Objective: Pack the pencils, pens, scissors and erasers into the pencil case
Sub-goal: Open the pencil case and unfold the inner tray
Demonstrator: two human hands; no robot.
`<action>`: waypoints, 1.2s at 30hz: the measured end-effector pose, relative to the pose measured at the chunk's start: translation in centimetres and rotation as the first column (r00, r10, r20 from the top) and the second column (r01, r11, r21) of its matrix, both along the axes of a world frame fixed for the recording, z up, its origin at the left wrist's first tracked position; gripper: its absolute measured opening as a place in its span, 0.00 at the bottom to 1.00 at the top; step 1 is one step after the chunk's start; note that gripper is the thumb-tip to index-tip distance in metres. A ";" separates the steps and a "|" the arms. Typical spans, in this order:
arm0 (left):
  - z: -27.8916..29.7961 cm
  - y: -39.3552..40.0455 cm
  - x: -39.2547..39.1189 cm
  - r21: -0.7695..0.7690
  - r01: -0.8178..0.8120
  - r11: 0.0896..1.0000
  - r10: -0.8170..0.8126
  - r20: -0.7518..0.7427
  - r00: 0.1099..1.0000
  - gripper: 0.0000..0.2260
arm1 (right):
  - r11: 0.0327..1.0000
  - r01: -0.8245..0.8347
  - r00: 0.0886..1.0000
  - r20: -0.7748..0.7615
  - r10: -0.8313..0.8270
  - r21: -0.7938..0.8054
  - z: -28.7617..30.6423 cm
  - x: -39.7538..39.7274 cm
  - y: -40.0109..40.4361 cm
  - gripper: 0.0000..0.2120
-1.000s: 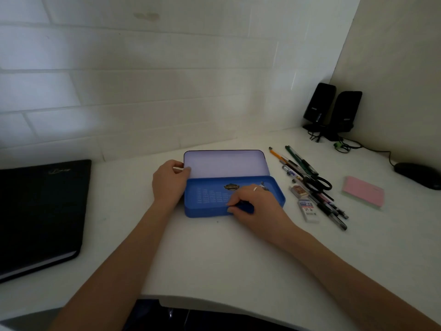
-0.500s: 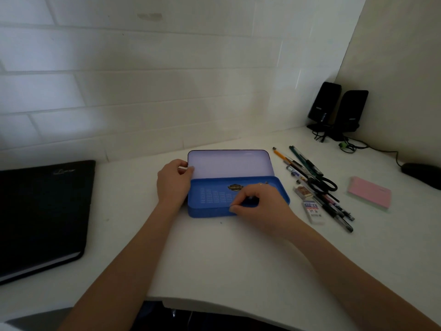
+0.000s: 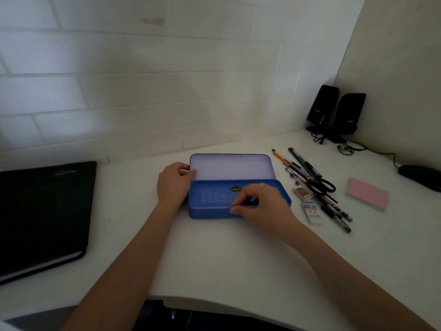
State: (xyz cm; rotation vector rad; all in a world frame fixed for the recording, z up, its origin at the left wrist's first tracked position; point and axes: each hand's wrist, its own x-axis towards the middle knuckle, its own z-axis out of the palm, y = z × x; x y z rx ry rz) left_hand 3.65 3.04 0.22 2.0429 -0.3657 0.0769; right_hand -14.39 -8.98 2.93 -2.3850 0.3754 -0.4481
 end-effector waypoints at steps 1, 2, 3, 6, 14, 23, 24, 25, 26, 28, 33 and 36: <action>0.1 0.0 0.0 -0.001 0.001 1.000 -0.001 -0.009 1.000 0.12 | 0.999 -0.004 1.000 0.005 0.004 0.042 0.0 0.1 -0.2 0.04; 0.1 0.1 -0.1 -0.003 0.005 1.000 -0.005 -0.015 1.000 0.12 | 0.997 -0.007 1.000 0.013 0.006 0.082 0.1 0.2 -0.3 0.04; 0.2 0.1 -0.1 -0.003 0.010 1.000 -0.011 -0.016 1.000 0.12 | 0.992 -0.011 0.999 0.034 0.007 0.127 0.2 0.2 -0.3 0.04; 0.5 0.1 -0.5 0.041 0.007 0.999 -0.007 0.007 1.000 0.11 | 0.970 -0.043 0.987 0.164 0.004 0.239 1.0 0.0 -0.4 0.04; -0.1 0.2 0.4 -0.031 -0.038 0.999 0.038 0.012 0.999 0.12 | 0.993 -0.116 0.968 0.229 0.106 0.028 2.2 -3.6 1.3 0.12; -0.3 0.3 0.3 -0.071 -0.028 0.997 0.032 0.046 0.998 0.13 | 0.965 -0.224 0.971 0.054 0.233 -0.137 -2.4 -6.9 2.0 0.09; -0.2 0.4 0.2 -0.074 -0.017 0.997 0.019 0.032 0.999 0.14 | 0.969 -0.208 0.975 0.059 0.217 -0.131 -2.7 -6.6 1.8 0.09; -0.2 0.4 0.2 -0.072 0.003 0.997 -0.002 0.016 1.000 0.15 | 0.973 -0.198 0.977 0.058 0.206 -0.117 -2.9 -6.4 1.6 0.09; -0.2 0.4 0.0 -0.068 0.032 0.997 -0.032 -0.003 0.999 0.16 | 0.976 -0.193 0.978 0.059 0.200 -0.104 -3.0 -6.2 1.4 0.10; 0.0 0.5 -0.4 -0.078 0.103 0.992 -0.105 -0.023 0.994 0.18 | 0.975 -0.205 0.976 0.059 0.210 -0.086 -2.9 -5.8 1.2 0.08; 0.5 0.5 -1.4 -0.114 0.201 0.973 -0.202 0.008 0.979 0.20 | 0.966 -0.258 0.966 0.026 0.259 -0.016 -1.9 -4.4 1.2 0.02; 0.2 0.4 -1.4 -0.127 0.252 0.959 -0.257 -0.020 0.966 0.15 | 0.981 -0.196 0.980 0.032 0.196 -0.016 -1.9 -2.7 0.6 0.03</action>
